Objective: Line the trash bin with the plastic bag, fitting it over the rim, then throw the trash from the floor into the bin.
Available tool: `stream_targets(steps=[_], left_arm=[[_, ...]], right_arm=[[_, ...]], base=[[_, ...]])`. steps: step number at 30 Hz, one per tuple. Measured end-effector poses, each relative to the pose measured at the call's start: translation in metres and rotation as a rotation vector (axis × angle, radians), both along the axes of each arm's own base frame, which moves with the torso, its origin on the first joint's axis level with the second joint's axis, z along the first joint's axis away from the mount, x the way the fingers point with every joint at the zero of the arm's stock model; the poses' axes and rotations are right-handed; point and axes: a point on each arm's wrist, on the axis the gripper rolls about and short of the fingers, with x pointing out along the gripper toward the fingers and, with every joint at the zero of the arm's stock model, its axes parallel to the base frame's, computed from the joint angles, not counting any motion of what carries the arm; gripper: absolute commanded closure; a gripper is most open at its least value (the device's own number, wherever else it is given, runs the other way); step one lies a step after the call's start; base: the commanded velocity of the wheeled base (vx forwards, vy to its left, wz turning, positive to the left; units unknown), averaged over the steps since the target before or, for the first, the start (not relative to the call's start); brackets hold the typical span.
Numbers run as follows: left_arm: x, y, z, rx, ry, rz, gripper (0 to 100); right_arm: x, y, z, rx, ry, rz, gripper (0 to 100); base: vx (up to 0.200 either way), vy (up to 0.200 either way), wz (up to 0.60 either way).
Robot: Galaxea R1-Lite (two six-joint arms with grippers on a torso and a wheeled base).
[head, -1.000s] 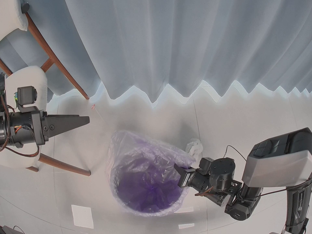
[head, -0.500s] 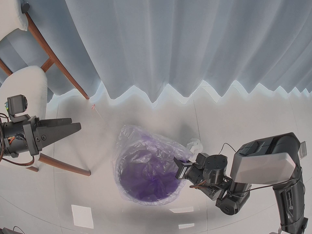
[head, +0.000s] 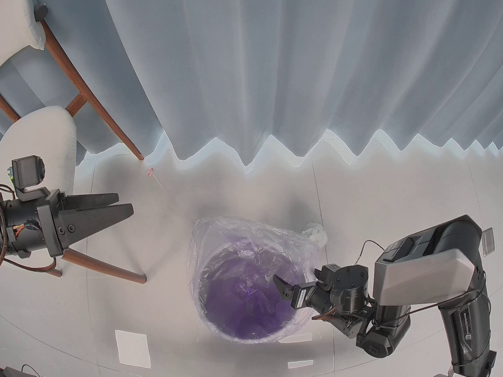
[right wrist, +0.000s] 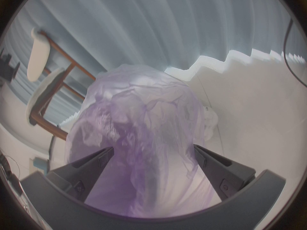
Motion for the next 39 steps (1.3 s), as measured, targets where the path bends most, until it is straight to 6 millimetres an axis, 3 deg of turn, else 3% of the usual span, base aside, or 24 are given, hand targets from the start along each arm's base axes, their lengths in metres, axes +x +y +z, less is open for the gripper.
stream_targets(steps=[5,14,24,33,39], left_arm=[[-0.001,0.000,0.000,0.001,0.000,0.000,0],[-0.001,0.001,0.000,0.001,-0.003,0.009,0],[0.000,0.002,0.000,0.002,0.001,0.019,0],[0.000,0.002,-0.001,0.002,0.001,0.020,0],[0.000,0.002,-0.001,0.003,0.002,0.021,0]], right_arm=[[-0.013,-0.007,0.014,-0.036,-0.015,0.006,0],[-0.026,-0.018,0.069,0.051,-0.107,0.053,0],[-0.005,-0.043,0.087,0.112,-0.145,0.088,0],[0.031,-0.041,0.100,0.175,-0.240,0.140,0],[0.047,-0.034,0.096,0.192,-0.264,0.220,0]], base=[[0.000,0.000,0.00],[0.000,0.000,0.00],[0.000,0.000,0.00],[0.000,0.000,0.00],[0.000,0.000,0.00]])
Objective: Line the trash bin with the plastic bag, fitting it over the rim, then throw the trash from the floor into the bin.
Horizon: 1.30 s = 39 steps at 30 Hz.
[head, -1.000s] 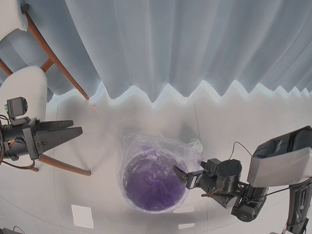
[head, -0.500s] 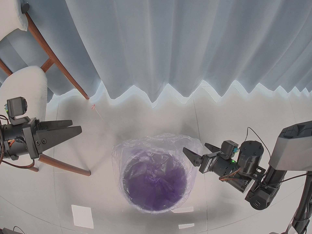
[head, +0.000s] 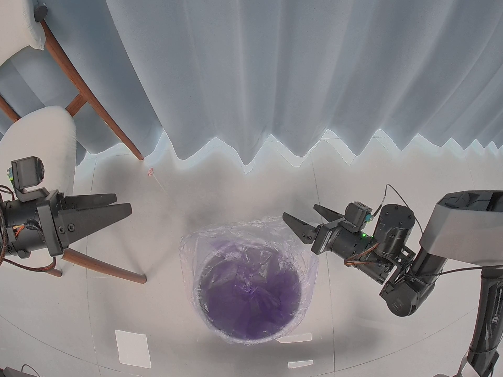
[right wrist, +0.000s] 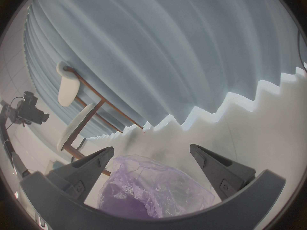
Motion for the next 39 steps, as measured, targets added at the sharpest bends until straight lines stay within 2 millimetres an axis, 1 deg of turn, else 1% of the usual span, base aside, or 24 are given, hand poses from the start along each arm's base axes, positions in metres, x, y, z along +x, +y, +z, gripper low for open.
stream_targets(steps=[4,9,12,17,18,22,26,31,35,39], left_arm=[[0.000,0.000,0.000,0.000,0.000,0.000,0],[0.000,0.000,0.000,0.000,0.002,-0.001,0],[0.000,0.000,-0.001,0.004,-0.001,-0.002,0],[0.001,0.000,-0.005,0.032,-0.020,-0.008,0],[0.002,0.000,-0.006,0.039,-0.020,-0.009,0],[0.003,0.000,-0.009,0.045,-0.012,-0.006,0],[0.004,0.000,-0.010,0.046,-0.009,-0.006,0],[0.005,-0.001,-0.011,0.047,-0.006,-0.007,0],[0.005,-0.001,-0.011,0.047,-0.006,-0.007,0],[0.005,-0.001,-0.011,0.047,-0.006,-0.007,0]], right_arm=[[0.010,0.000,-0.007,-0.021,-0.021,0.076,0],[0.014,0.000,-0.019,-0.081,-0.049,0.181,0],[0.016,0.001,-0.025,-0.103,-0.062,0.208,0],[0.025,0.006,-0.030,-0.104,-0.085,0.226,0],[0.026,0.007,-0.031,-0.103,-0.085,0.232,100],[0.029,0.009,-0.037,-0.100,-0.076,0.243,100],[0.034,0.011,-0.038,-0.059,-0.044,0.240,100],[0.044,0.009,-0.036,0.069,0.053,0.220,100],[0.060,0.002,-0.034,0.137,0.094,0.189,100],[0.083,-0.011,-0.038,0.177,0.120,0.140,100]], base=[[0.000,0.000,0.00],[0.000,0.000,0.00],[0.000,0.000,0.00],[0.000,0.000,0.00],[0.000,0.000,0.00],[0.000,0.000,0.00],[0.000,0.000,0.00],[0.000,0.000,0.00],[0.000,0.000,0.00],[0.000,0.000,0.00]])
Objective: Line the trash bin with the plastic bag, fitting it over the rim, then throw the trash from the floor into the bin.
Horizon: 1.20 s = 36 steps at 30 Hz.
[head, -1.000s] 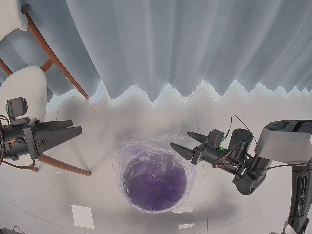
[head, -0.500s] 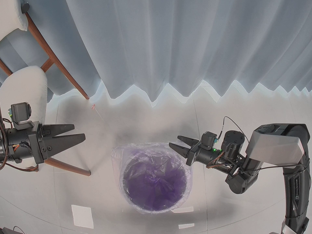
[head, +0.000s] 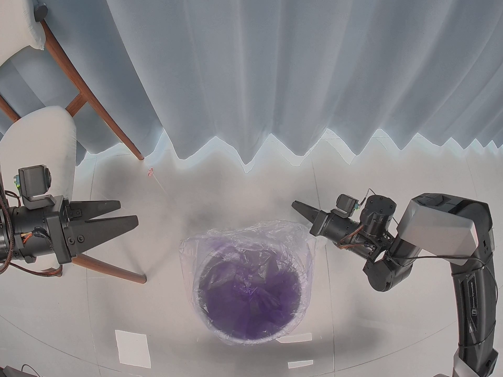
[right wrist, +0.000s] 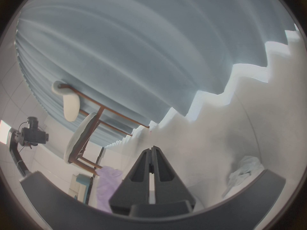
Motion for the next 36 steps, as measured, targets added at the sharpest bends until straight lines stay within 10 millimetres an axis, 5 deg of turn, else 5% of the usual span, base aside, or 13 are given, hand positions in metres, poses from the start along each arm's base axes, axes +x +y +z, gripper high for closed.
stream_targets(steps=[5,6,21,29,30,36], left_arm=[[0.000,0.000,0.000,0.000,0.000,0.000,0],[0.000,0.000,0.000,0.000,0.001,0.000,0],[0.000,-0.001,-0.001,0.004,-0.001,-0.005,0],[-0.001,-0.001,-0.001,0.005,-0.003,-0.007,0],[-0.001,-0.001,-0.001,0.005,-0.003,-0.006,0],[-0.001,0.000,0.000,0.004,-0.007,-0.004,0]], right_arm=[[0.014,-0.012,-0.009,0.026,-0.022,-0.041,100],[0.014,-0.013,-0.009,0.030,-0.033,-0.045,0],[-0.034,-0.002,0.016,-0.033,-0.031,-0.018,0],[-0.055,0.025,0.001,-0.193,-0.160,0.138,0],[-0.057,0.030,-0.003,-0.200,-0.159,0.156,100],[-0.059,0.045,-0.016,-0.197,-0.142,0.196,100]], base=[[0.000,0.000,0.00],[0.000,0.000,0.00],[0.000,0.000,0.00],[0.000,0.000,0.00],[0.000,0.000,0.00],[0.000,0.000,0.00]])
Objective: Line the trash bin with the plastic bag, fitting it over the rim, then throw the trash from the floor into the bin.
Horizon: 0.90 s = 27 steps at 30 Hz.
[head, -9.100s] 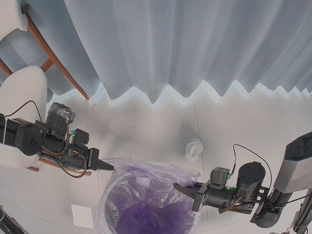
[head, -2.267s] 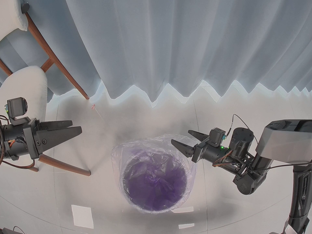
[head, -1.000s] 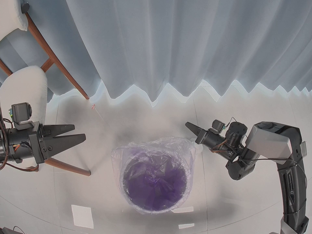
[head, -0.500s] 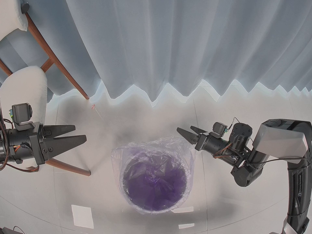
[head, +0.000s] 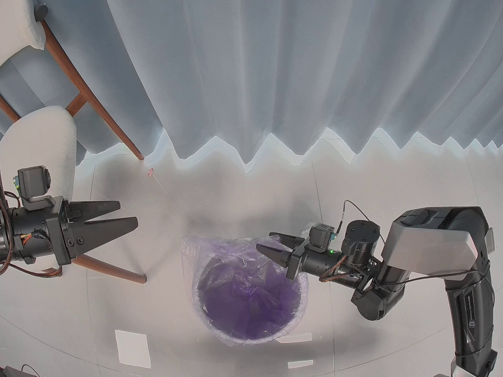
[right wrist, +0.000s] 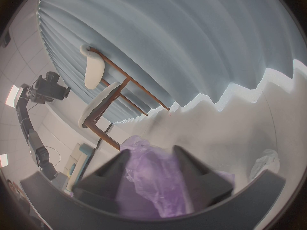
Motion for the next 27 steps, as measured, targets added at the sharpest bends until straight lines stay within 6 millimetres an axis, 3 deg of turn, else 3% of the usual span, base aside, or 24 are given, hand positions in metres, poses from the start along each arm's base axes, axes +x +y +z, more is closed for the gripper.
stream_targets(steps=[5,16,22,27], left_arm=[[0.000,0.000,0.000,0.000,-0.002,0.000,0],[-0.001,-0.001,0.000,0.000,-0.002,-0.005,0],[0.000,-0.001,0.000,0.000,0.001,-0.006,0],[0.000,-0.001,-0.001,0.001,0.005,-0.008,0]], right_arm=[[0.009,-0.002,0.002,0.051,0.039,-0.022,100],[0.047,-0.037,0.010,0.164,0.084,-0.143,100],[0.064,-0.047,-0.001,0.177,0.080,-0.189,100],[0.081,-0.047,-0.023,0.177,0.087,-0.205,100]], base=[[0.000,0.000,0.00],[0.000,0.000,0.00],[0.000,0.000,0.00],[0.000,0.000,0.00]])
